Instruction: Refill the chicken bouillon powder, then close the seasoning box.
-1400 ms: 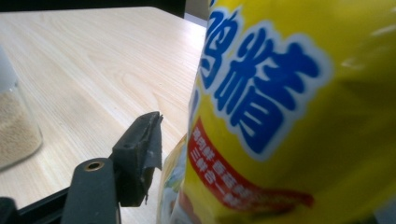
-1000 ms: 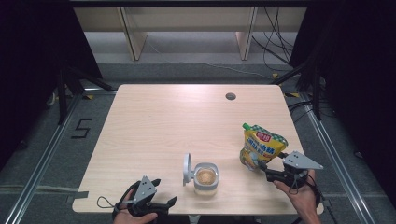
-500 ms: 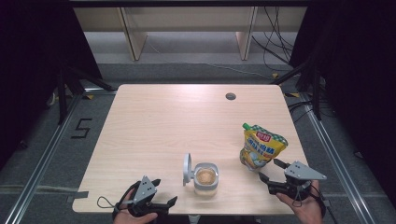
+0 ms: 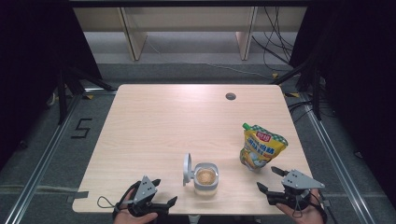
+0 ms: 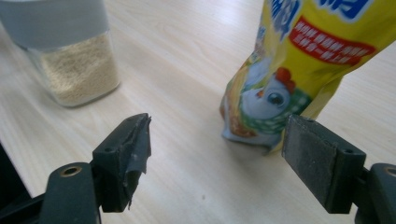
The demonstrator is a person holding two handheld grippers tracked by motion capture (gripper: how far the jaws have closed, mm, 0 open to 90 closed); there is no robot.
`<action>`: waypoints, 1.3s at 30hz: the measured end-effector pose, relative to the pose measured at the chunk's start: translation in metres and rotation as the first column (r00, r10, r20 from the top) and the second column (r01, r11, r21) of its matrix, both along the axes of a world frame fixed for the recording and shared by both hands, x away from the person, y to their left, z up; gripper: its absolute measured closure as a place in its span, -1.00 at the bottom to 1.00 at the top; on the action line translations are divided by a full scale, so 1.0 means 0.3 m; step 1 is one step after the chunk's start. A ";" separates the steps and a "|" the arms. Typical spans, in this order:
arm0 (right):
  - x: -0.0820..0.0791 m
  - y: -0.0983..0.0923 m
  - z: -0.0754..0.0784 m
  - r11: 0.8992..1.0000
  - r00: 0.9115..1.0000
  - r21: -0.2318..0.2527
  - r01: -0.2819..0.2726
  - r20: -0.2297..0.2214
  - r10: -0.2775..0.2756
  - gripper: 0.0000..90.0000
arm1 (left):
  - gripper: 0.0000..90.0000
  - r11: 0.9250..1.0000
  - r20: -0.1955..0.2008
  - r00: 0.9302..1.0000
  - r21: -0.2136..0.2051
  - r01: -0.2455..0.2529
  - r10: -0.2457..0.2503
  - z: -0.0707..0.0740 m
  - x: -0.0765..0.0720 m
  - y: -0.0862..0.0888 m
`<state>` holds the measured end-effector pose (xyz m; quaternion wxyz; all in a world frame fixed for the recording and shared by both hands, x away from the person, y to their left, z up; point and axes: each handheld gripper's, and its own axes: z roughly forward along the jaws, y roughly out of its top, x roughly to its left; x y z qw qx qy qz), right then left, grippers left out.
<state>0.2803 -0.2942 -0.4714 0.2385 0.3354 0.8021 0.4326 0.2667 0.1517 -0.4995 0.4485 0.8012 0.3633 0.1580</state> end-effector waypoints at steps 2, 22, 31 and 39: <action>-0.004 0.002 -0.008 1.000 1.000 -0.015 -0.020 0.006 0.020 -0.47 | -0.66 1.000 0.000 1.000 0.001 0.000 0.000 0.000 0.000 -0.001; -0.053 0.004 -0.013 0.998 0.999 -0.049 -0.043 -0.004 0.043 -0.48 | -0.64 1.000 0.005 1.000 -0.020 -0.014 0.014 0.001 0.001 -0.002; -0.078 0.008 -0.016 0.997 0.998 -0.054 -0.051 -0.022 0.050 -0.47 | 0.15 0.999 0.069 0.998 -0.031 0.011 -0.008 0.030 0.001 0.011; -0.086 0.009 -0.019 0.996 0.998 -0.057 -0.066 -0.027 0.064 -0.46 | 0.88 0.999 0.182 0.982 -0.003 0.050 -0.049 0.084 -0.009 0.004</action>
